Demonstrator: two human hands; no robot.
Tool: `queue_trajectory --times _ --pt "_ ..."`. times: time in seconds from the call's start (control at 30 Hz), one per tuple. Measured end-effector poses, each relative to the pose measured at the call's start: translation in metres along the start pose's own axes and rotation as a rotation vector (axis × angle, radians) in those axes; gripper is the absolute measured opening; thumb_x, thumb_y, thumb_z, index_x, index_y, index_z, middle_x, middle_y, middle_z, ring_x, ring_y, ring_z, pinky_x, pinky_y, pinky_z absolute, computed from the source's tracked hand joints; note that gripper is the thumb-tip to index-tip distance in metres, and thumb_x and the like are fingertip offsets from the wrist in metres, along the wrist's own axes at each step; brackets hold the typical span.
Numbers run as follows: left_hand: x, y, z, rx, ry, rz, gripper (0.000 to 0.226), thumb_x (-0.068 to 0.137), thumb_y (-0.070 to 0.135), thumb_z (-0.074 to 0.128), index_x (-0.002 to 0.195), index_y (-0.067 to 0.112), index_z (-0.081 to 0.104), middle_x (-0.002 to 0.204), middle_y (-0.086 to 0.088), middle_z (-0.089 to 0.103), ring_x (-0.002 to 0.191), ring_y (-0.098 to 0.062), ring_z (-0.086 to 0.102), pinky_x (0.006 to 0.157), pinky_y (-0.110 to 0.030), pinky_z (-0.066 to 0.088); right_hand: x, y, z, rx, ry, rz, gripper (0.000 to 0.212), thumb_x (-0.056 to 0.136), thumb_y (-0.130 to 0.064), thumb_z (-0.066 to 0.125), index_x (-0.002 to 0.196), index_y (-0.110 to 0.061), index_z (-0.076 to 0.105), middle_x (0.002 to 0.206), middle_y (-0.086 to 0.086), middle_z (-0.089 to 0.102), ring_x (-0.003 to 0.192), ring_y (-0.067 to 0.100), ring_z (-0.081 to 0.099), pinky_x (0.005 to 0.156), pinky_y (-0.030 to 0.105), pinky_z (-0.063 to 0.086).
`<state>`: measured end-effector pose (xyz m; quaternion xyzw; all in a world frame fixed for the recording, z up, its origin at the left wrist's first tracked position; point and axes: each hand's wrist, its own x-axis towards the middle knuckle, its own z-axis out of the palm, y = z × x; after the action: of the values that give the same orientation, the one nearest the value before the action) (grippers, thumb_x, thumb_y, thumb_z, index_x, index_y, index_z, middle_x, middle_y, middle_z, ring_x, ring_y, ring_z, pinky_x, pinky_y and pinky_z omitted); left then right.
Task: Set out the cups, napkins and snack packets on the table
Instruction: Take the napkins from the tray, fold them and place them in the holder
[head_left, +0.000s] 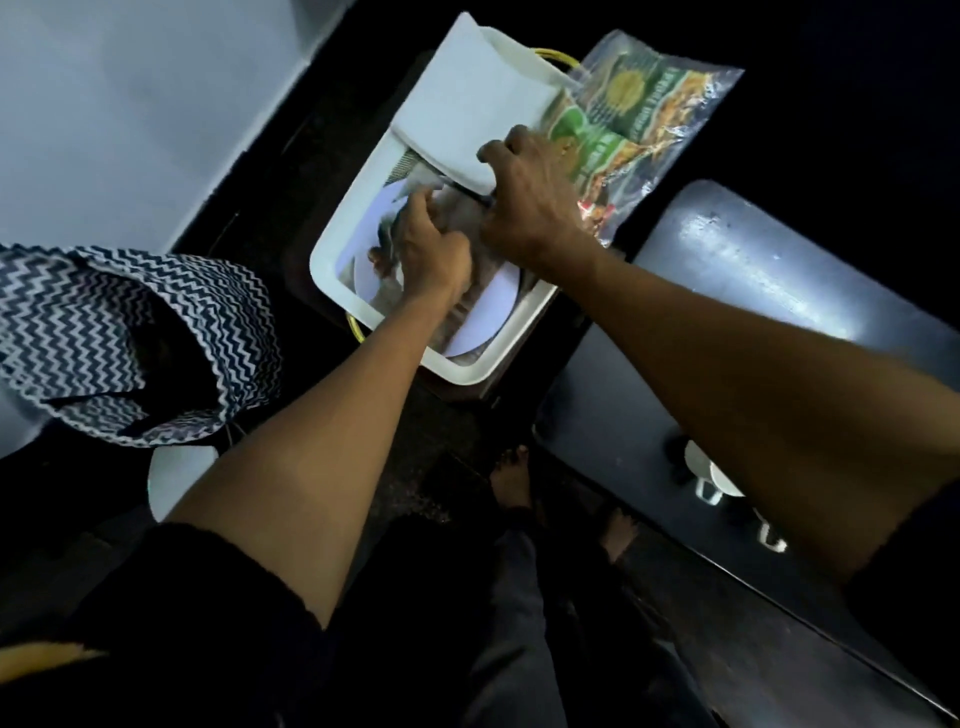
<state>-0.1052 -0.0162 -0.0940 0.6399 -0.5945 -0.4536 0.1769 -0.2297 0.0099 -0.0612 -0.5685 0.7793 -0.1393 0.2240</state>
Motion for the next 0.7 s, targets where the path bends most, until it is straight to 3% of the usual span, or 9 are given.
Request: queue_trajectory --times 0.13,0.2,0.23,0.33,0.53,0.63,0.7 --pt "0.038 0.002 -0.003 -0.272 -0.016 -0.174 0.053 0.083 0.003 0.039 0.132 0.008 0.059 0.129 -0.012 0.068 0.125 -0.031 0.061 0.111 -0.047 0.047 0.037 -0.004 0.022 -0.169 -0.038 -0.048 0.058 0.089 -0.046 0.059 0.128 -0.004 0.052 0.131 0.02 0.048 0.121 0.037 0.045 0.093 0.044 0.044" --pt "0.053 0.01 -0.001 -0.458 -0.013 -0.276 0.047 0.09 -0.004 0.039 0.134 0.001 0.056 0.128 -0.023 0.067 0.118 -0.038 0.065 0.103 -0.041 0.052 0.048 -0.003 0.03 -0.205 -0.058 -0.038 0.056 0.091 -0.045 0.057 0.128 -0.004 0.049 0.133 0.021 0.046 0.122 0.038 0.045 0.093 0.046 0.044" --pt "0.059 0.014 -0.001 -0.524 -0.003 -0.311 0.043 0.092 -0.004 0.041 0.132 -0.002 0.057 0.127 -0.028 0.067 0.11 -0.038 0.068 0.092 -0.036 0.054 0.052 -0.003 0.034 -0.23 -0.063 -0.034 0.056 0.092 -0.046 0.055 0.128 -0.004 0.049 0.133 0.021 0.045 0.122 0.039 0.045 0.093 0.047 0.043" --pt "0.072 0.02 -0.003 -0.564 0.004 -0.381 0.036 0.091 -0.003 0.046 0.122 -0.003 0.065 0.112 -0.024 0.072 0.084 -0.029 0.067 0.071 -0.034 0.054 0.059 -0.004 0.041 -0.31 -0.054 -0.036 0.062 0.087 -0.051 0.056 0.126 -0.002 0.05 0.131 0.023 0.046 0.119 0.04 0.045 0.091 0.047 0.043" --pt "0.075 0.014 -0.011 -0.602 -0.118 -0.402 0.04 0.092 -0.002 0.042 0.12 0.006 0.07 0.107 -0.013 0.071 0.093 -0.023 0.064 0.071 -0.028 0.049 0.073 -0.002 0.042 -0.389 -0.027 -0.049 0.05 0.086 -0.029 0.069 0.125 -0.002 0.054 0.127 0.022 0.051 0.117 0.04 0.049 0.082 0.046 0.047" --pt "0.069 0.013 -0.013 -0.626 -0.122 -0.399 0.033 0.093 0.003 0.049 0.116 0.007 0.071 0.097 -0.011 0.066 0.085 -0.021 0.06 0.07 -0.028 0.048 0.076 0.0 0.036 -0.31 0.04 -0.043 0.037 0.083 -0.028 0.072 0.109 -0.002 0.062 0.114 0.021 0.061 0.109 0.038 0.056 0.076 0.043 0.047" --pt "0.063 0.016 -0.013 -0.664 -0.116 -0.395 0.025 0.095 0.012 0.056 0.111 0.001 0.072 0.093 -0.013 0.067 0.079 -0.022 0.061 0.066 -0.029 0.048 0.071 -0.004 0.032 -0.225 0.112 -0.027 0.029 0.082 -0.029 0.069 0.099 -0.006 0.064 0.107 0.017 0.064 0.103 0.035 0.059 0.07 0.037 0.038"
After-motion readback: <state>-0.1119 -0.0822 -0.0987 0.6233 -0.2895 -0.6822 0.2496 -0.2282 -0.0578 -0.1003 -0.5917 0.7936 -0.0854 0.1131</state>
